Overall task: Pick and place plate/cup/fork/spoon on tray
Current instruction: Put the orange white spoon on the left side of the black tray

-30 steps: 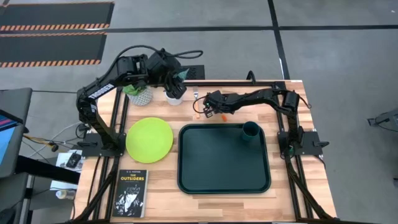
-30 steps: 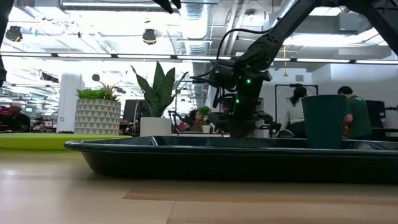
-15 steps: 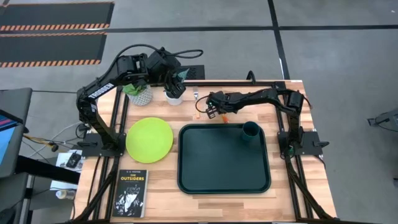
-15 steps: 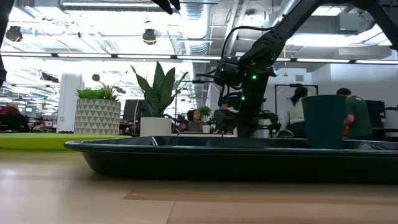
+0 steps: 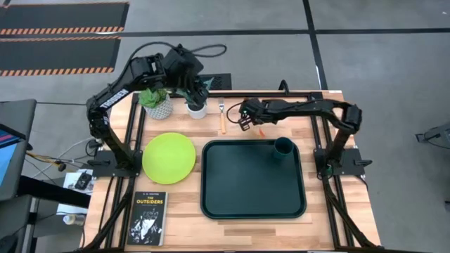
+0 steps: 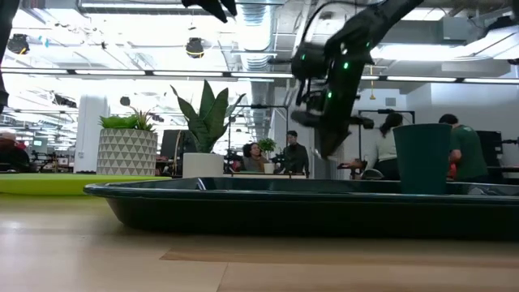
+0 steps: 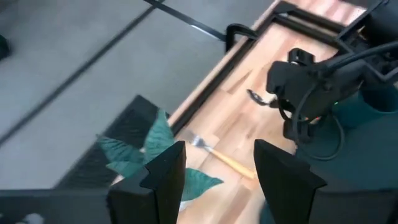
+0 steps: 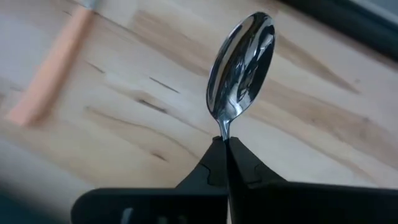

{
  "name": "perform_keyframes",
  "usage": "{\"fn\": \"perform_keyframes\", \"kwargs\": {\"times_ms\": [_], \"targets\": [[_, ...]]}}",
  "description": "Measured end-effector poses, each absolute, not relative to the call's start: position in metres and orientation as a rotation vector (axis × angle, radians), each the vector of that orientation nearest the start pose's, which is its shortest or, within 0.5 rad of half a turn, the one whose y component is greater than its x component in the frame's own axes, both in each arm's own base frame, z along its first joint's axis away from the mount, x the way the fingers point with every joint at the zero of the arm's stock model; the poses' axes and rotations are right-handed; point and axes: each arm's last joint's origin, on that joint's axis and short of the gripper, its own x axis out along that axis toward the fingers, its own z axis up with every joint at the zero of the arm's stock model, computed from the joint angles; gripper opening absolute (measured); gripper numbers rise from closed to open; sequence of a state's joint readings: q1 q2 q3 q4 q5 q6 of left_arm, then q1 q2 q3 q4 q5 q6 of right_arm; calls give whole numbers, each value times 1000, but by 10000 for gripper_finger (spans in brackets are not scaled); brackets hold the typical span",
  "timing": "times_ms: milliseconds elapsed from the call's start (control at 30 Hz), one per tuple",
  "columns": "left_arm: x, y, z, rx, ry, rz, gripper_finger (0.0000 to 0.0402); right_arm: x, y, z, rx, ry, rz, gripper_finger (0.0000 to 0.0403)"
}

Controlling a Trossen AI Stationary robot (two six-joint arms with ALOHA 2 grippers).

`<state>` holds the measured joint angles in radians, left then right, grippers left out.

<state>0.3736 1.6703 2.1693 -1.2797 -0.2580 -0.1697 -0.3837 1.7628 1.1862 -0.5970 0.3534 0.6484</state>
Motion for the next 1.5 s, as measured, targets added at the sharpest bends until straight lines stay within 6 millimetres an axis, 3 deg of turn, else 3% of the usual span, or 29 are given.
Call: {"fn": "perform_keyframes", "kwargs": {"times_ms": [100, 200, 400, 600, 733, 867, 1200, 1500], "targets": [[276, 134, 466, -274, 705, 582, 179, 312, -130, 212, 533, 909, -977, 3], [281, 154, 451, -381, 680, 470, 179, 305, -117, 233, 498, 880, -939, 3], [306, 188, 390, -663, 562, 305, 179, 300, -86, 260, 440, 830, -849, 6], [323, 192, 321, -952, 483, 294, 179, 300, -62, 265, 350, 836, -818, 5], [329, 185, 299, -1041, 448, 252, 179, 304, -52, 261, 283, 872, -767, 8], [334, 174, 290, -1083, 454, 219, 179, 310, -43, 260, 226, 867, -714, 8], [346, 152, 291, -1108, 471, 164, 179, 319, -35, 258, 189, 837, -660, 9], [346, 144, 285, -1068, 531, 240, 179, 320, -29, 258, 183, 838, -640, 12]]}}
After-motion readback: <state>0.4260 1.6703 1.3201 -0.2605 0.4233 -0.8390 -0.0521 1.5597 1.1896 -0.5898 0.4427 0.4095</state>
